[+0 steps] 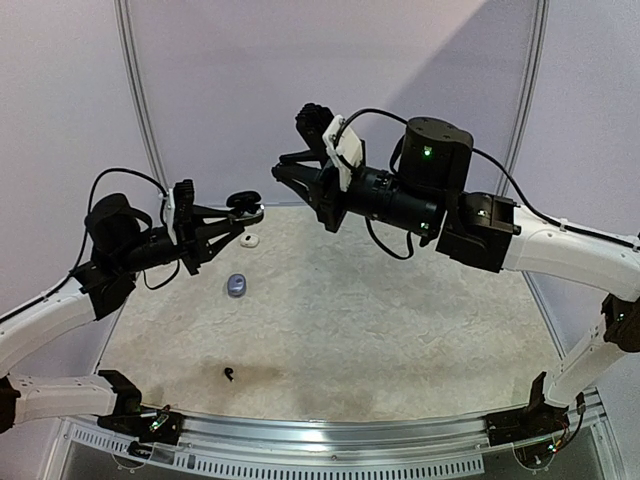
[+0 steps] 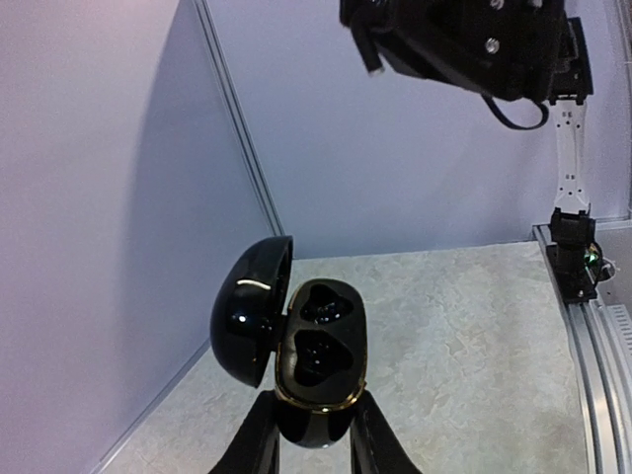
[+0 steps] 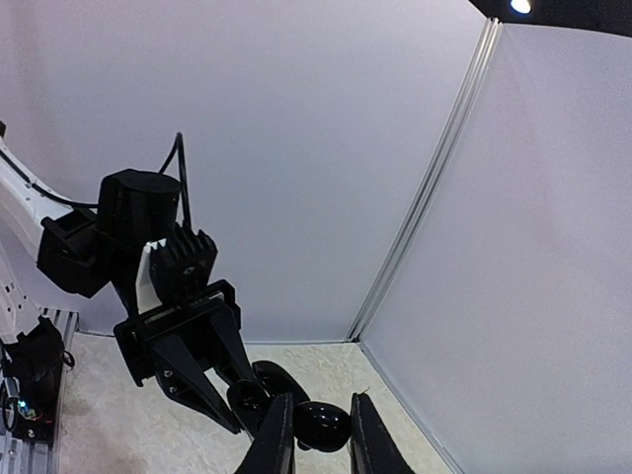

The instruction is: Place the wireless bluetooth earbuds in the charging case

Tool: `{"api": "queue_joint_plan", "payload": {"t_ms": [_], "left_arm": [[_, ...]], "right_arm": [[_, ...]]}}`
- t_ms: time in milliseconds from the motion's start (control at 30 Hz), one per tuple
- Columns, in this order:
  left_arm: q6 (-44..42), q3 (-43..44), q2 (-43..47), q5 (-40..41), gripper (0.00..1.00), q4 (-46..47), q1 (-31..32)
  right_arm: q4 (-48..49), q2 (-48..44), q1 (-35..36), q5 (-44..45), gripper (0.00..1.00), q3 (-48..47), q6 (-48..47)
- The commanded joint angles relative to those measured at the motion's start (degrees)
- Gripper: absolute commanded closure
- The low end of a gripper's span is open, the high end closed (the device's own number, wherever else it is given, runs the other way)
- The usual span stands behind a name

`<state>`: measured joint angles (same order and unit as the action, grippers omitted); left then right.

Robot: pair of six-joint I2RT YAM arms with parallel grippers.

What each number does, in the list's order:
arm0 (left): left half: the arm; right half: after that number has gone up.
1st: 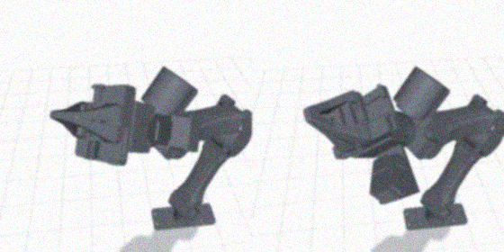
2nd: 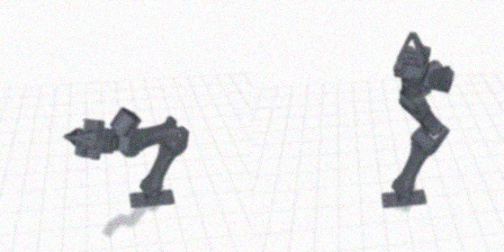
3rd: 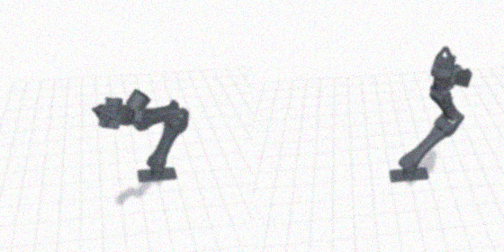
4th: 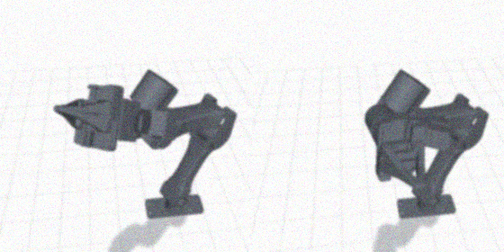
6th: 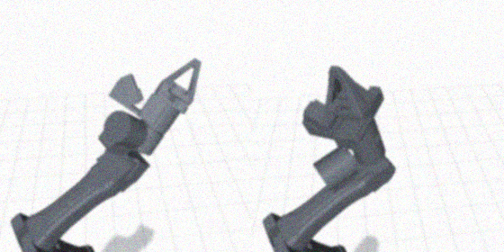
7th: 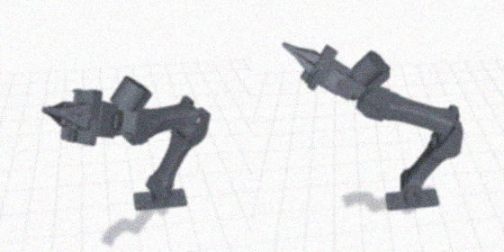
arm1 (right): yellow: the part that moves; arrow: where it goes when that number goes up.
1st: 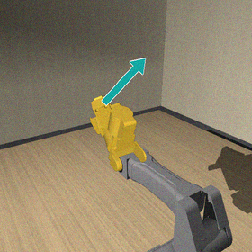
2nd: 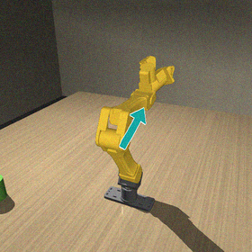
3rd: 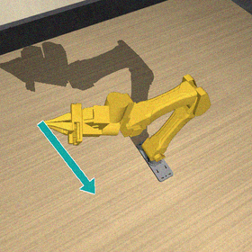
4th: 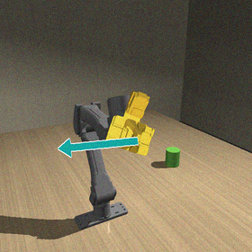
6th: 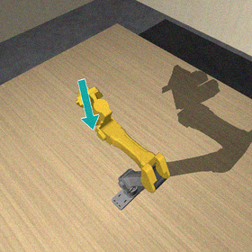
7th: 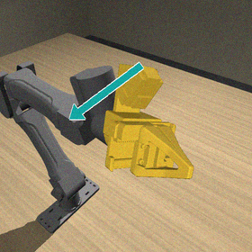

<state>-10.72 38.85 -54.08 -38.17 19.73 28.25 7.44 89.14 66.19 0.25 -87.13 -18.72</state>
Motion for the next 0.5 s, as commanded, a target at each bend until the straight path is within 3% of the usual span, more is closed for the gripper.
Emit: {"api": "queue_joint_plan", "payload": {"t_ms": [0, 233, 467], "left_arm": [[2.49, -1.81, -2.11, 1.55, 1.0, 7.52, 0.54], [-4.93, -6.93, -1.11, 7.6, 1.0, 12.98, 5.12], [-3.8, -9.29, 0.09, 11.35, 1.0, 16.11, 9.06]], "right_arm": [[5.45, -0.71, 1.33, -2.67, 1.0, 0.5, -3.11], [2.62, 0.76, 1.31, -3.44, 1.0, -0.71, -7.09], [-2.78, -0.88, 1.35, -5.68, 1.0, -1.49, -8.18]]}}
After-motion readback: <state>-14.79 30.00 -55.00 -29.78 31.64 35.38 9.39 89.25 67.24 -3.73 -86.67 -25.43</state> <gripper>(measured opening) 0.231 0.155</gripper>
